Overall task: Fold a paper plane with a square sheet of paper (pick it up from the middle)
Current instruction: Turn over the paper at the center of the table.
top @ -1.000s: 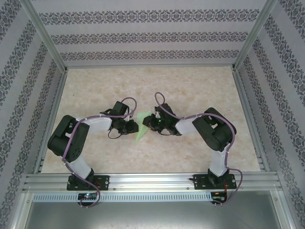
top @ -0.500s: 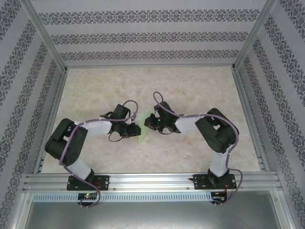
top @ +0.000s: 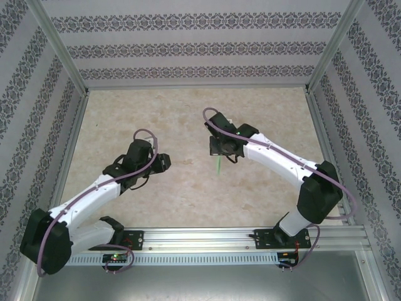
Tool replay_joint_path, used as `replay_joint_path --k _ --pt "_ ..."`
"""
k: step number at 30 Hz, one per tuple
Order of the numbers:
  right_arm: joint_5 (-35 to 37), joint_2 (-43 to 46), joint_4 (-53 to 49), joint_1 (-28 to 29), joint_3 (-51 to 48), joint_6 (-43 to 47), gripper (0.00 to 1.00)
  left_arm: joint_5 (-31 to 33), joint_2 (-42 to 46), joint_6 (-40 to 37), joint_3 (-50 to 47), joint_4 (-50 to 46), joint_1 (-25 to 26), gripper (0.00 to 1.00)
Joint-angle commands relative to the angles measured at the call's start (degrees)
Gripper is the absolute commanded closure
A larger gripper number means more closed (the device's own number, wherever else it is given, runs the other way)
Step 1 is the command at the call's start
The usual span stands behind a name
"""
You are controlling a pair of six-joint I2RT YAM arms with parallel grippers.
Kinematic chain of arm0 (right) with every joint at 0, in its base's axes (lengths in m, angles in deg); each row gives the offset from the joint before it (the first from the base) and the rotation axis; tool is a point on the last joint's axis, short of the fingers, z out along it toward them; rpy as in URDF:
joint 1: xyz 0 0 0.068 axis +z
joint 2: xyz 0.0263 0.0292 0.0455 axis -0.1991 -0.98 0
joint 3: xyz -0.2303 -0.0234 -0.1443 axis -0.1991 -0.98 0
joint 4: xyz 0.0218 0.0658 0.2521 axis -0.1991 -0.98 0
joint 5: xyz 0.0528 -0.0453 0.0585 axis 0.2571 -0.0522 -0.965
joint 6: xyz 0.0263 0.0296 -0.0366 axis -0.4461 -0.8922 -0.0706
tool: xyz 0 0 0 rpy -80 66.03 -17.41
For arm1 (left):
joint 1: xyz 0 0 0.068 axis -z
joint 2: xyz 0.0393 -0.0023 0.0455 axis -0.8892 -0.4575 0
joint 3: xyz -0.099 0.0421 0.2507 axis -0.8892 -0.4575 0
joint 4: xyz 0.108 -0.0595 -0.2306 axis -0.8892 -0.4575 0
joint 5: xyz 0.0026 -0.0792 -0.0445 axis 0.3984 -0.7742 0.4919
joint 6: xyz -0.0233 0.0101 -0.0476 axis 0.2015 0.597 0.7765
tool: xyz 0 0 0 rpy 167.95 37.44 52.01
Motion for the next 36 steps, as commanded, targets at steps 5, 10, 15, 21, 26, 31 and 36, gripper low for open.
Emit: replay_joint_path --k 5,10,15,21,26,31,36 --pt "15.73 -12.12 -20.76 6.28 7.50 3.34 0.98 17.62 9.79 5.14 -2.51 -8.99 -0.43 0.60" --pt "13.28 -24.18 -21.56 11.57 14.97 3.27 0.96 21.72 16.88 6.06 -4.92 -9.69 -0.63 0.55" --pt "7.05 -32.66 -20.04 14.90 23.04 3.22 0.83 23.12 20.14 6.57 -5.79 -12.16 -0.89 0.54" --pt "-4.67 -33.54 -13.84 15.81 26.39 4.42 0.56 22.07 20.24 6.67 -6.06 -12.15 -1.17 0.54" --pt "-12.92 -23.78 -2.59 14.94 18.00 3.63 0.41 20.17 18.60 6.09 -5.62 -11.21 -1.35 0.53" --pt "-23.32 -12.57 10.80 10.72 4.59 0.96 0.32 17.02 15.68 5.37 -4.91 -9.84 -1.32 0.53" --pt "-31.66 -3.29 23.70 5.51 -8.92 -2.28 0.53 11.00 11.87 3.26 -4.26 -6.53 -1.35 0.52"
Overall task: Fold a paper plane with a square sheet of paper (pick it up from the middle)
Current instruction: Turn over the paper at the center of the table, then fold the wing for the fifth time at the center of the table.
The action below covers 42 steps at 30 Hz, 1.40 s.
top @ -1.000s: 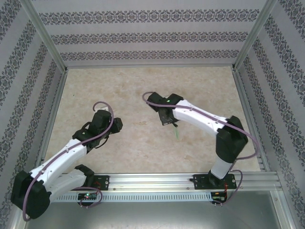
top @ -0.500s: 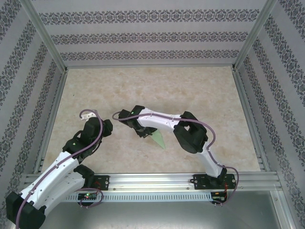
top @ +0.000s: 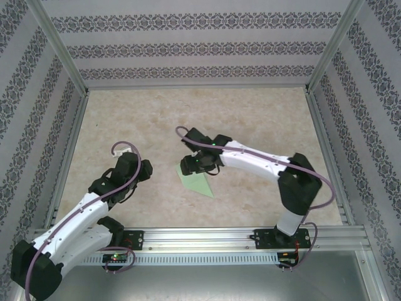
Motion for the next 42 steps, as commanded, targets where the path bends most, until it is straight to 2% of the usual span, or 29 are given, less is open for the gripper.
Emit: replay_joint_path --k 1,2,3,8,11,17,30,42 --pt "-10.72 3.50 13.41 -2.90 -7.26 -3.24 0.60 -6.14 -2.32 -2.43 1.63 4.39 -0.48 0.52" --pt "-11.92 4.25 15.07 -3.68 -9.31 -3.96 0.71 -7.95 -3.62 -2.76 1.91 5.13 -0.54 0.52" --pt "-12.61 4.62 15.98 -4.21 -10.77 -4.40 0.77 -9.44 -4.83 -3.20 2.12 5.85 -0.54 0.52" --pt "-16.33 4.29 19.59 -6.55 -16.02 -5.11 0.93 -17.36 -12.40 -4.20 3.72 9.21 -0.43 0.53" --pt "-16.44 3.39 20.13 -7.09 -18.07 -4.93 0.94 -22.33 -17.79 -4.56 4.81 10.93 -0.26 0.55" --pt "-16.62 3.70 21.43 -8.53 -20.36 -5.23 0.94 -24.36 -21.10 -2.36 4.97 13.69 1.06 0.55" --pt "-16.87 1.66 24.69 -11.40 -24.08 -4.26 0.91 -24.93 -24.63 -2.21 6.24 14.89 2.90 0.54" --pt "-16.29 0.06 35.72 -12.61 -30.98 -11.20 0.90 -27.00 -28.23 -4.01 8.89 13.80 6.41 0.47"
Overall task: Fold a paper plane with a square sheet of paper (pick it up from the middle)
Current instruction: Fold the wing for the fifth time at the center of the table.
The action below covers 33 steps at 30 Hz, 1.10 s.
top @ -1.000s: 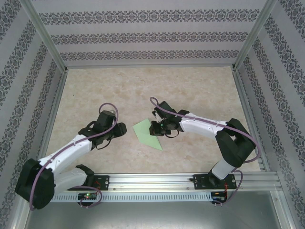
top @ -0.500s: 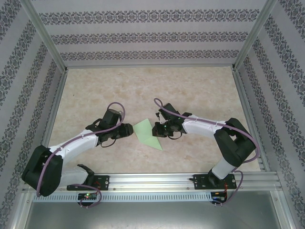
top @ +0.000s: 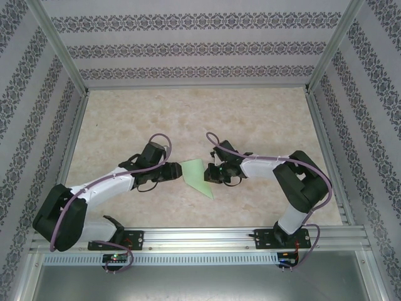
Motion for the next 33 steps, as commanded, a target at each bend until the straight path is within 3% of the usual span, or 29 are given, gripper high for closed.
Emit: replay_joint_path --k 1,9,17,33 --pt "1.20 0.49 5.05 -0.27 -3.18 -3.50 0.90 -1.13 -1.49 -0.56 2.02 1.30 1.56 0.46" --pt "1.95 1.34 7.31 -0.29 -5.28 -5.17 0.89 -3.99 -6.38 5.26 1.29 7.54 3.01 0.40" --pt "2.49 0.99 8.33 -0.24 -5.91 -6.00 0.89 -4.85 -10.74 9.69 2.00 12.33 3.70 0.42" --pt "2.66 -0.50 8.95 -0.19 -6.11 -6.64 0.89 -9.44 -14.76 11.17 2.19 19.14 3.97 0.64"
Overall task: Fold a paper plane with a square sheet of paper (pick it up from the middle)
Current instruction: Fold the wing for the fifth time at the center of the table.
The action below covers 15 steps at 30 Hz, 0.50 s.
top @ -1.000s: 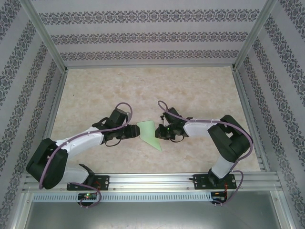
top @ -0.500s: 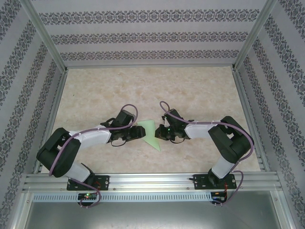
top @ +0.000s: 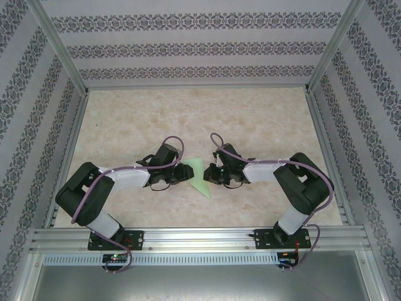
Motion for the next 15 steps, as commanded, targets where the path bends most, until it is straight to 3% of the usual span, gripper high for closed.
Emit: replay_joint_path --k 1,6,15 --pt "2.79 -1.72 -0.88 -0.22 -1.08 -0.57 0.89 -2.34 -0.47 -0.52 1.26 3.85 0.71 0.64" --pt "3.01 -1.79 -1.15 -0.19 -0.55 -0.57 0.88 -3.19 -0.96 -1.59 1.62 3.70 0.67 0.70" --pt "4.18 0.73 -3.02 -0.19 0.52 1.35 0.84 -2.27 -2.11 -1.31 3.92 1.46 0.67 0.92"
